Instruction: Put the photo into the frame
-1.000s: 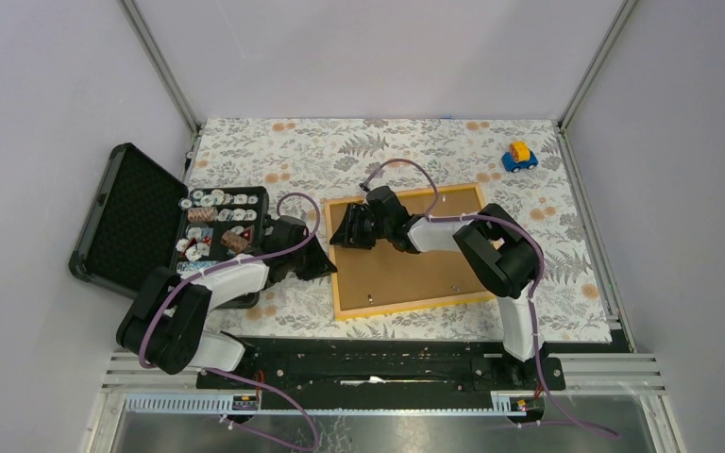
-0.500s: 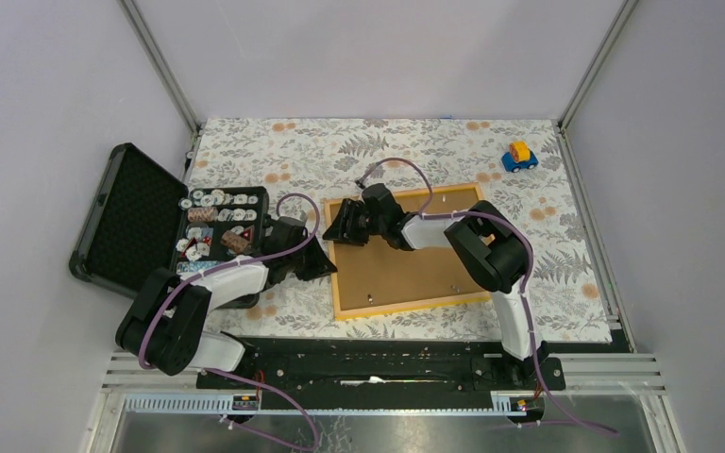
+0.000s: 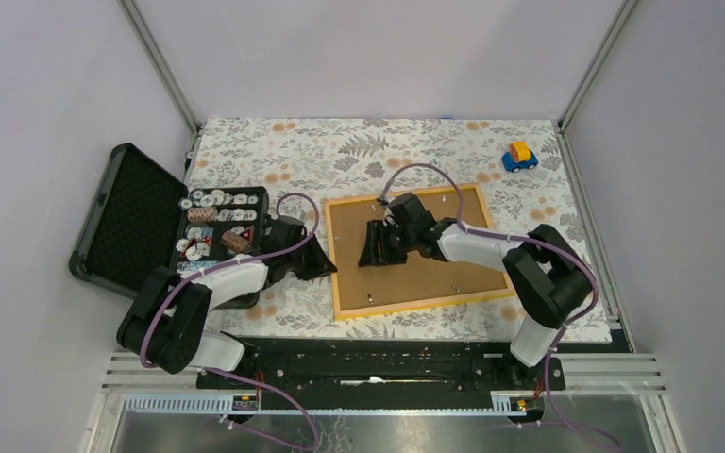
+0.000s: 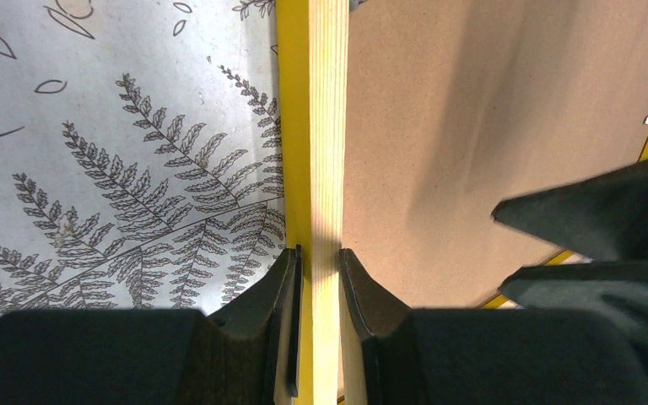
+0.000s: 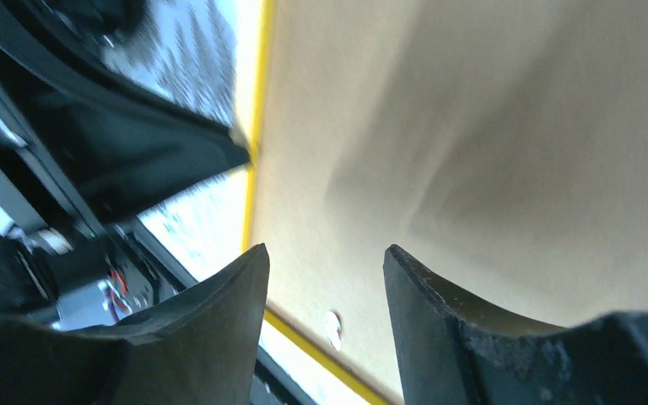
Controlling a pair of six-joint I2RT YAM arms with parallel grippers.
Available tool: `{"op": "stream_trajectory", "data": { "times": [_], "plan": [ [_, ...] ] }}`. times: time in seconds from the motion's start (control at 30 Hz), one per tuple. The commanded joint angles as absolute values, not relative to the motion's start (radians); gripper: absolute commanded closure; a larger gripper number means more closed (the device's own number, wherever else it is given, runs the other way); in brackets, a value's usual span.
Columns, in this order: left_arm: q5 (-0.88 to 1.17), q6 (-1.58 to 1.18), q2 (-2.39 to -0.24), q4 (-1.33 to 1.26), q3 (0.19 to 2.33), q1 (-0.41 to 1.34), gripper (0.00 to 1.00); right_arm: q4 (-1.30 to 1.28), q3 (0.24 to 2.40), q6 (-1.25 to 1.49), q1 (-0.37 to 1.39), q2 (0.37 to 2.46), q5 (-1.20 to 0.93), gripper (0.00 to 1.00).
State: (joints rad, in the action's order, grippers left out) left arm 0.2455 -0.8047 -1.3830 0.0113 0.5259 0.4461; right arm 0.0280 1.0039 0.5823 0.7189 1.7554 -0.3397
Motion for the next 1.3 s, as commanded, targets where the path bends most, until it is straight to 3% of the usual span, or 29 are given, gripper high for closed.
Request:
{"op": "stream_trajectory", "data": {
  "times": [0.0, 0.2, 0.77, 1.13, 1.2, 1.27],
  "plan": [
    [0.261, -0.797, -1.425, -0.022, 0.529, 0.445, 0.98, -0.053, 0.882, 0.564, 0.717, 1.665, -0.412, 0.43],
    [0.275, -0.796, -1.453, -0.038, 0.542, 0.439, 0.98, 0.030, 0.785, 0.632, 0.737, 1.629, -0.423, 0.53],
    [0.278, -0.806, -1.486, -0.048, 0.592, 0.421, 0.99, 0.269, 0.733, 0.633, 0.808, 1.786, -0.591, 0.54],
    [0.264, -0.779, -1.515, -0.008, 0.640, 0.393, 0.99, 0.200, 0.734, 0.581, 0.809, 1.789, -0.592, 0.54],
    [0.243, -0.765, -1.495, -0.002, 0.645, 0.393, 0.94, 0.154, 0.773, 0.563, 0.807, 1.769, -0.569, 0.52],
    [0.212, -0.762, -1.430, -0.002, 0.627, 0.393, 0.82, 0.072, 0.854, 0.521, 0.808, 1.745, -0.530, 0.49]
  ]
}}
